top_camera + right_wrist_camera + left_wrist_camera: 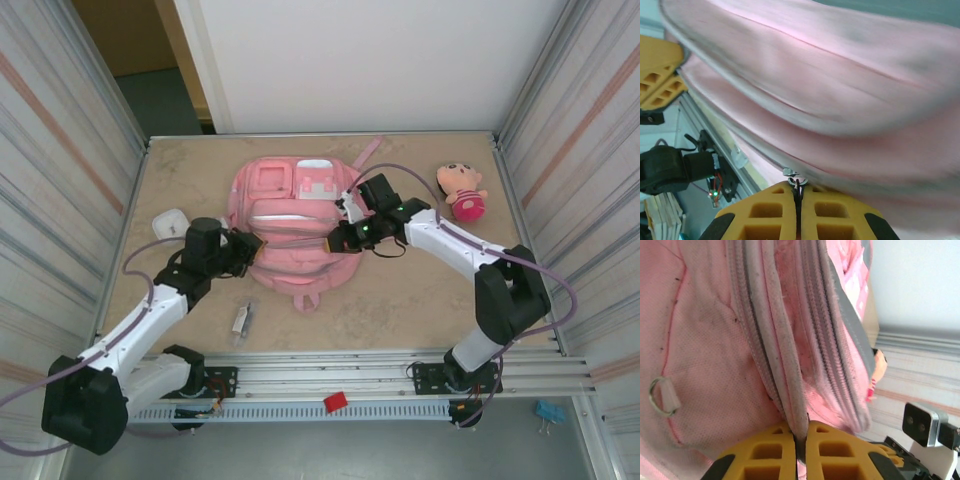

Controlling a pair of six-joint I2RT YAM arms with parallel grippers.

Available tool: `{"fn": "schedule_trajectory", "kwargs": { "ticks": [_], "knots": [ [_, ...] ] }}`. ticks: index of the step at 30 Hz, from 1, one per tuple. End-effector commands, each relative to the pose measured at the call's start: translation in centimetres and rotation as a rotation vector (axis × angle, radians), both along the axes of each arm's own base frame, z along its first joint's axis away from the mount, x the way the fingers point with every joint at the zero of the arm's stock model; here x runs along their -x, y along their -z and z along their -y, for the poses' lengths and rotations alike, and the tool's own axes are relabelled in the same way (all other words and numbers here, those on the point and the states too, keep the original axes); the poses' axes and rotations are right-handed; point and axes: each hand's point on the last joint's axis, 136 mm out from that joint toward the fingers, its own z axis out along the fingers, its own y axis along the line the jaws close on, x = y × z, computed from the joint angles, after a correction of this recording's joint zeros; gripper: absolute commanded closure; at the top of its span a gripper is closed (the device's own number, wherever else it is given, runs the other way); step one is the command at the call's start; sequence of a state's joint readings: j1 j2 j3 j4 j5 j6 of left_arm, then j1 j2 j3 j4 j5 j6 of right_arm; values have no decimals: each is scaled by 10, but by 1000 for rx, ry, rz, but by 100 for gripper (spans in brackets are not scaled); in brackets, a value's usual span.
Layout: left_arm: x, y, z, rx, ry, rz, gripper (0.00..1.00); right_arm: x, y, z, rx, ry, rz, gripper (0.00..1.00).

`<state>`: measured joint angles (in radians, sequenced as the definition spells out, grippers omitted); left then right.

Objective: Pack the student bag

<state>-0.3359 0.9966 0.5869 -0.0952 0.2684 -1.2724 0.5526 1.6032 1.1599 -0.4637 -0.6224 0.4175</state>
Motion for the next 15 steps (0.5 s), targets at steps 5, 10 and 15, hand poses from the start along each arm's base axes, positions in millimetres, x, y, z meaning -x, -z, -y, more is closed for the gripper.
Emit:
{"fn": "schedule_trajectory", "kwargs": {
  "ticks": [5,10,15],
  "knots": [
    [-9,-13,-42,-108,-95,54,100,-24,19,48,126,182,-5,100],
    [-8,-16,-45,-125,-77,59,100,-32,19,57,97,229,17,100],
    [-9,-33,-42,-211,0,133,91,-25,1,43,39,171,66,100]
  ]
}}
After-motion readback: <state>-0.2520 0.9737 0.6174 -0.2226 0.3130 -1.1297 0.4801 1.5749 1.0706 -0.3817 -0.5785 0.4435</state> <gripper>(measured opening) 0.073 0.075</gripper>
